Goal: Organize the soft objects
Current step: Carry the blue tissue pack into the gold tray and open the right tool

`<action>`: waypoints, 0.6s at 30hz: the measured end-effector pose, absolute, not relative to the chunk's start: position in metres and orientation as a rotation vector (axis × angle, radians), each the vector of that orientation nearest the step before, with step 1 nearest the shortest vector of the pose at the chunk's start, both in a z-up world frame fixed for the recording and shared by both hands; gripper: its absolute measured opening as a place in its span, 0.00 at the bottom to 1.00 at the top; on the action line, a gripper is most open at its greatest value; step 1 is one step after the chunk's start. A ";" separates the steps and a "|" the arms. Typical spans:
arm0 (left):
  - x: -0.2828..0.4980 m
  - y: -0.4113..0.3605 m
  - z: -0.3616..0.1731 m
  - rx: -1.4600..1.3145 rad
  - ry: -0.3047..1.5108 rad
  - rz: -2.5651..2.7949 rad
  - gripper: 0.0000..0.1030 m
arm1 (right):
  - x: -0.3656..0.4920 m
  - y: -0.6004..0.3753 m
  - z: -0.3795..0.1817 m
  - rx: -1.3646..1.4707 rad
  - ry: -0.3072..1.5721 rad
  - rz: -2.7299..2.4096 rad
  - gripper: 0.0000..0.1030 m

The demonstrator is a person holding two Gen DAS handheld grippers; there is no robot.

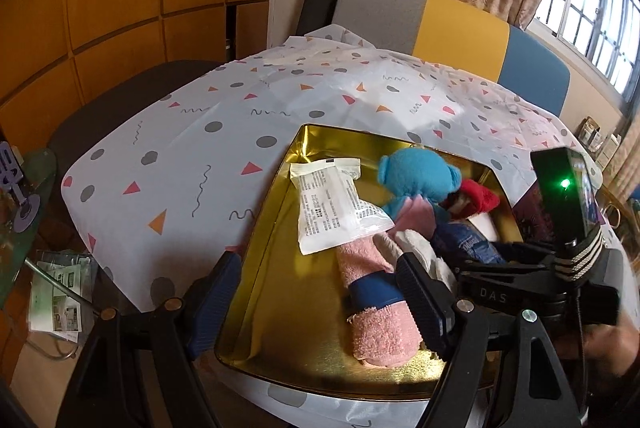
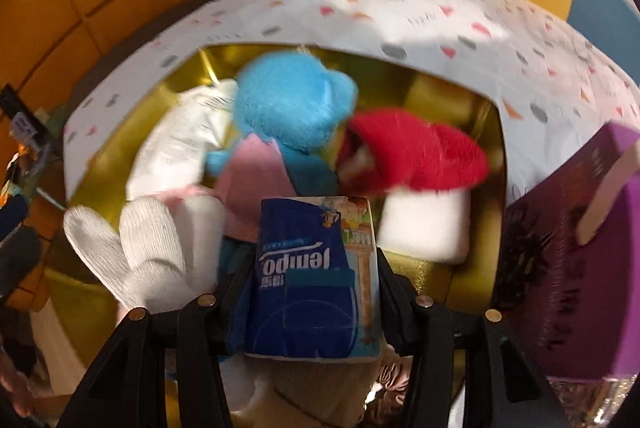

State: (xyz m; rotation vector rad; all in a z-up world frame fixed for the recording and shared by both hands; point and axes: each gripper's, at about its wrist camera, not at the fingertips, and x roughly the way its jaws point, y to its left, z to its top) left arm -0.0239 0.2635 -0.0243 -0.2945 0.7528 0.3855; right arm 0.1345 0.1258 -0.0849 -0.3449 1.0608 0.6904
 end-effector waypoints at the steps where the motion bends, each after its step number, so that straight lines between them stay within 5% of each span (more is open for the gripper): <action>1: -0.024 0.263 -0.025 -0.295 0.753 0.387 0.78 | 0.133 0.126 -0.083 -0.351 1.053 0.692 0.51; 5: -0.022 0.261 -0.024 -0.294 0.756 0.387 0.79 | 0.124 0.129 -0.079 -0.358 1.035 0.719 0.52; 12: -0.024 0.254 -0.020 -0.285 0.747 0.382 0.81 | 0.106 0.119 -0.060 -0.332 0.947 0.707 0.80; 18: -0.025 0.248 -0.016 -0.276 0.739 0.373 0.85 | 0.097 0.109 -0.040 -0.316 0.866 0.669 0.80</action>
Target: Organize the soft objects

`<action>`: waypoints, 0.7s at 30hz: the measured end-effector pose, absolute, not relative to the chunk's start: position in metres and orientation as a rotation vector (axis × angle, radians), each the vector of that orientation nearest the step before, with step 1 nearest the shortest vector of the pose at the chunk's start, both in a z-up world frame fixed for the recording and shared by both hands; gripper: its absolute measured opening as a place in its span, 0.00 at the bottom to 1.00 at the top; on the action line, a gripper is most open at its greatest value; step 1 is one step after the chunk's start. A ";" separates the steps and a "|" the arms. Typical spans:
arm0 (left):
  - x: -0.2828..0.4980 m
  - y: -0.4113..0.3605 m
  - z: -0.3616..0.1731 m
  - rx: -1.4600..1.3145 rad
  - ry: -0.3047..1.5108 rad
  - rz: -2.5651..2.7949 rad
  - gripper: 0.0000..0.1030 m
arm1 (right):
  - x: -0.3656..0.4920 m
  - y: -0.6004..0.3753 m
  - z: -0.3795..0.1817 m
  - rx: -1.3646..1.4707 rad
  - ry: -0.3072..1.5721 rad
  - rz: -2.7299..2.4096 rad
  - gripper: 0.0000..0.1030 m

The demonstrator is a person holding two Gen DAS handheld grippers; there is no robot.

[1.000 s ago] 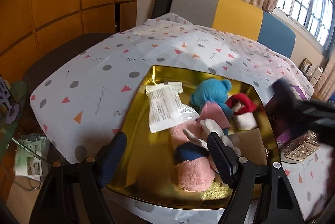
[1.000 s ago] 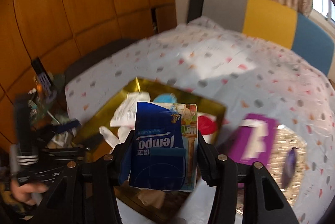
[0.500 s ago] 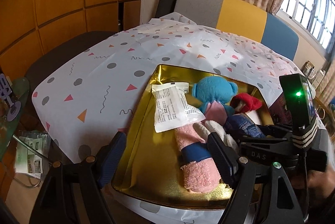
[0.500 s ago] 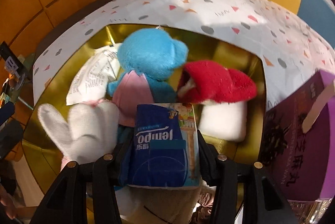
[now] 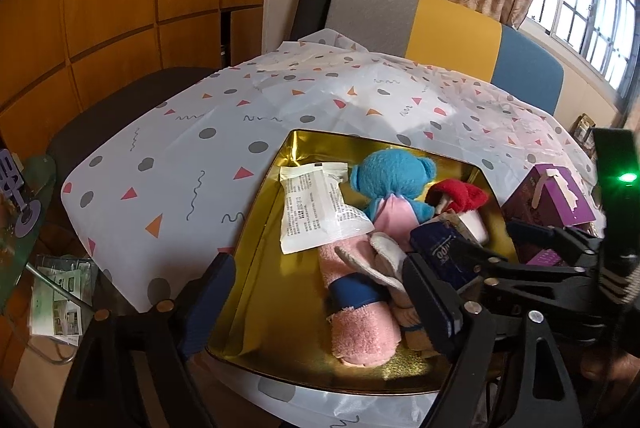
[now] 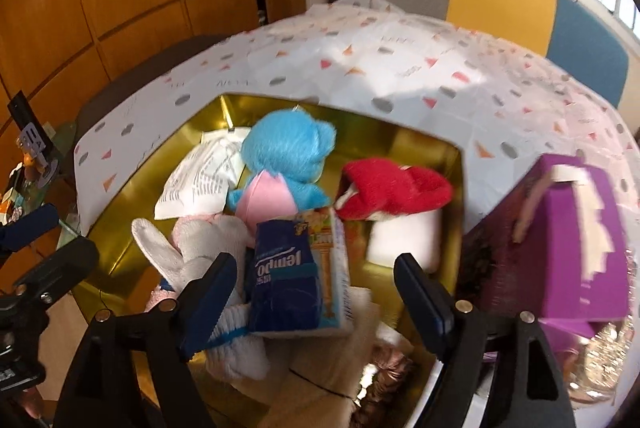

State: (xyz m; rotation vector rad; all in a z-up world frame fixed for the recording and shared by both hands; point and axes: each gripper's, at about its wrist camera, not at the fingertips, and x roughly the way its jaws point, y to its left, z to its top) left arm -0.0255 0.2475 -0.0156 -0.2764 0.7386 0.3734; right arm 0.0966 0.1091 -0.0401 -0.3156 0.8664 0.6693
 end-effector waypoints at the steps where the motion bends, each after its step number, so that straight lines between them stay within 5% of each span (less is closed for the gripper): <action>1: -0.026 0.246 -0.015 -0.274 0.737 0.374 0.85 | 0.095 0.106 -0.036 -0.310 0.852 0.658 0.80; 13: -0.029 0.204 -0.001 -0.213 0.688 0.338 0.99 | 0.059 0.038 0.003 -0.207 0.685 0.442 0.80; 21: -0.027 0.165 0.000 -0.169 0.689 0.300 1.00 | 0.041 -0.008 0.002 -0.153 0.671 0.322 0.80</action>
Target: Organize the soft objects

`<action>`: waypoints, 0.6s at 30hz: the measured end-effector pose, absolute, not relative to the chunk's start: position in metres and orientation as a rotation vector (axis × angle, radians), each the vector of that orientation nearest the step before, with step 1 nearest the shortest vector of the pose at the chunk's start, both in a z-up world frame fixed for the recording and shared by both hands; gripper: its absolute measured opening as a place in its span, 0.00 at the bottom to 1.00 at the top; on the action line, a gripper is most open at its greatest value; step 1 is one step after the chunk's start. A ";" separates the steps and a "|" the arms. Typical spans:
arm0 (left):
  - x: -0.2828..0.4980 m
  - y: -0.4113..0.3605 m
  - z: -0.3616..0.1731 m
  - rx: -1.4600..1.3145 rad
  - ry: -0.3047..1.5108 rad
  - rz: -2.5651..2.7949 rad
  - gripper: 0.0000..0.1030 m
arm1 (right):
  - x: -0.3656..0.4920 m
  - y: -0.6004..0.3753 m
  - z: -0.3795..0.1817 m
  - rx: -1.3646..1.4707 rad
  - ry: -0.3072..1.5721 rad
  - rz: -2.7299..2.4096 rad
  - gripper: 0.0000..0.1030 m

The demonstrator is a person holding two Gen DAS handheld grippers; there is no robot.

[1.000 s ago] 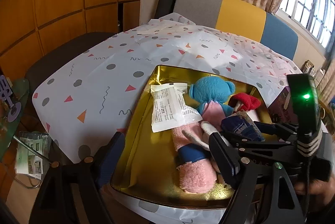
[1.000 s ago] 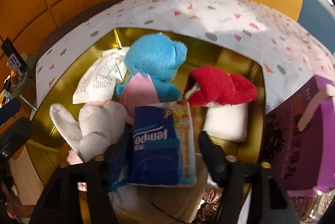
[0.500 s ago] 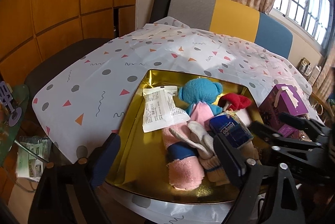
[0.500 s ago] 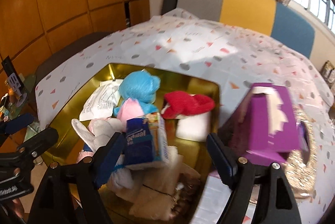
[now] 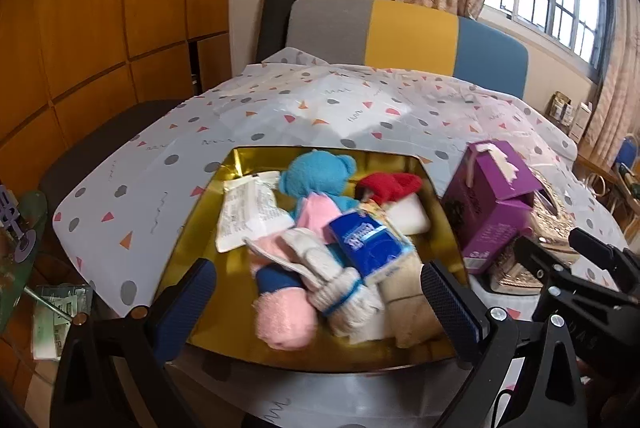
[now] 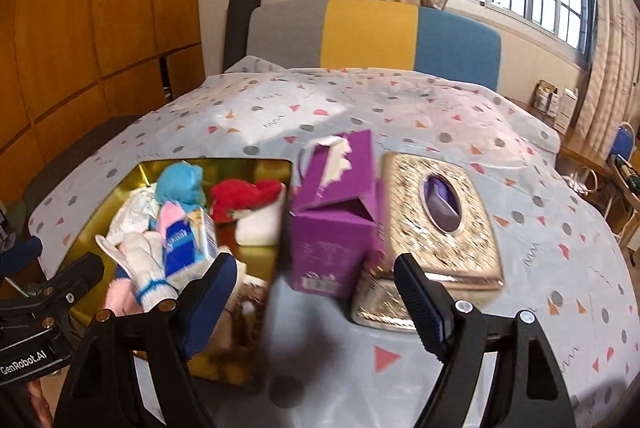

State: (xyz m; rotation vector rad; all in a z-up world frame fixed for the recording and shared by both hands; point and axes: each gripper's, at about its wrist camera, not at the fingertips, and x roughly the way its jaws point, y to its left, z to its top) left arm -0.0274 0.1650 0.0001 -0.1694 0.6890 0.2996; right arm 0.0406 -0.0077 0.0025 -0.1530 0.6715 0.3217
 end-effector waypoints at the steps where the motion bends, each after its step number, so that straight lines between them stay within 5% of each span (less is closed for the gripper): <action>1: -0.027 0.162 0.000 -0.166 0.688 0.294 1.00 | 0.039 -0.010 0.002 -0.153 0.671 0.316 0.80; 18: -0.028 0.141 0.000 -0.127 0.683 0.320 1.00 | 0.034 -0.037 -0.003 -0.110 0.666 0.278 0.80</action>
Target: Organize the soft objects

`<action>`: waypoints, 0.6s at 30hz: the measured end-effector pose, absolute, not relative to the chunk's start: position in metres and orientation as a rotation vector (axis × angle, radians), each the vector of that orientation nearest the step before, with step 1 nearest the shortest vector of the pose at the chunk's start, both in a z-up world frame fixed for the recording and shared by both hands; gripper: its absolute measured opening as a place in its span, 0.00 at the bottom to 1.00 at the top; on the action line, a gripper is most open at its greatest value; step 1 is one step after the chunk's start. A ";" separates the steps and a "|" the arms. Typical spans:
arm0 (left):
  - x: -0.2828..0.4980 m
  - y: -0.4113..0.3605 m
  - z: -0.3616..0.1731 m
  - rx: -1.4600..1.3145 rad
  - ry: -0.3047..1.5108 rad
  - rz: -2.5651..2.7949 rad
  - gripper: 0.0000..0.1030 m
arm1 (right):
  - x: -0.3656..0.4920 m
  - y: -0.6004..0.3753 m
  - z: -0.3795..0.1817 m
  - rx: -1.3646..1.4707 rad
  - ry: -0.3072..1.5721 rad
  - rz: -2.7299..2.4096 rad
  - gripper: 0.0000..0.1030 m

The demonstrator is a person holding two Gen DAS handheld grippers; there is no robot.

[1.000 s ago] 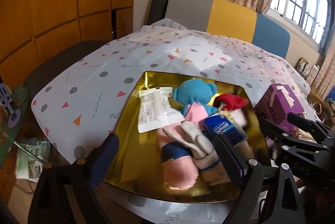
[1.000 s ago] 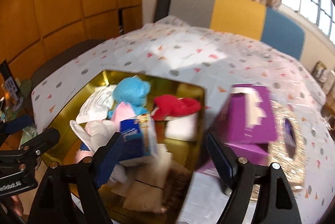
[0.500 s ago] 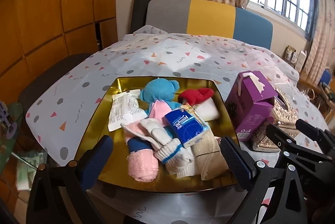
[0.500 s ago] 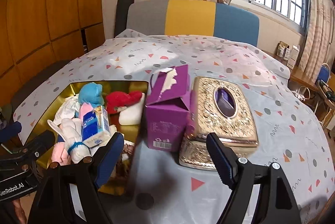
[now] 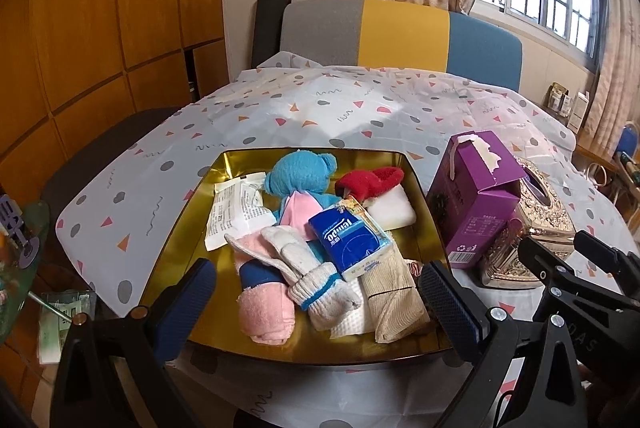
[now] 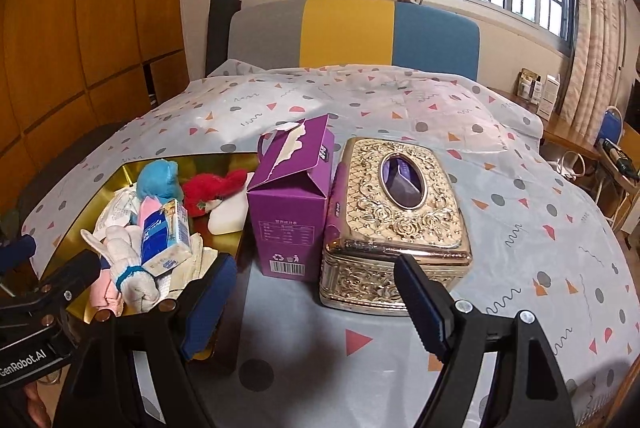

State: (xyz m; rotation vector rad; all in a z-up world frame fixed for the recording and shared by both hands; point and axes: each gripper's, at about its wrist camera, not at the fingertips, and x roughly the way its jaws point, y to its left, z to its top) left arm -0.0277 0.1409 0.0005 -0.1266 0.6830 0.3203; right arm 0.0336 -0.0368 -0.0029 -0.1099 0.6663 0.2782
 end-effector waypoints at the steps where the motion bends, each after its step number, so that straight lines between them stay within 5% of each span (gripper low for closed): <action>1: -0.027 0.141 0.000 -0.126 0.684 0.322 1.00 | 0.033 -0.037 -0.003 -0.109 0.665 0.278 0.80; 18: -0.030 0.143 0.000 -0.131 0.684 0.335 1.00 | 0.033 -0.033 -0.004 -0.116 0.671 0.283 0.80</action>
